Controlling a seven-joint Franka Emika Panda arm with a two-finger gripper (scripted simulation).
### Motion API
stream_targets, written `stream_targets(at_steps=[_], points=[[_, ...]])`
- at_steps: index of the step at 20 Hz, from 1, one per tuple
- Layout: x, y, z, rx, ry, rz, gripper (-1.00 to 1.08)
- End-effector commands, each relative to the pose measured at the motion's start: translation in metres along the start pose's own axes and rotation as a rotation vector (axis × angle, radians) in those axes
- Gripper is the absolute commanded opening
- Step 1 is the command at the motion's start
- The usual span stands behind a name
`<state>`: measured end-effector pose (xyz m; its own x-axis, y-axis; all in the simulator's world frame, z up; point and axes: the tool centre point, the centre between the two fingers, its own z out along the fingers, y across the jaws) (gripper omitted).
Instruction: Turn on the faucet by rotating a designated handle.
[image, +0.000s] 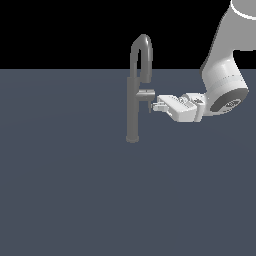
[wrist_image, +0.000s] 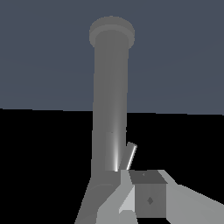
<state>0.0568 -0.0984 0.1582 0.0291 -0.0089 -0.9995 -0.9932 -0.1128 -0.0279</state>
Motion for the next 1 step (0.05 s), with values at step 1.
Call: stream_targets(at_steps=[1], points=[[0.0190,-0.0036,0.0166,-0.011,-0.012,0.022,-1.00]])
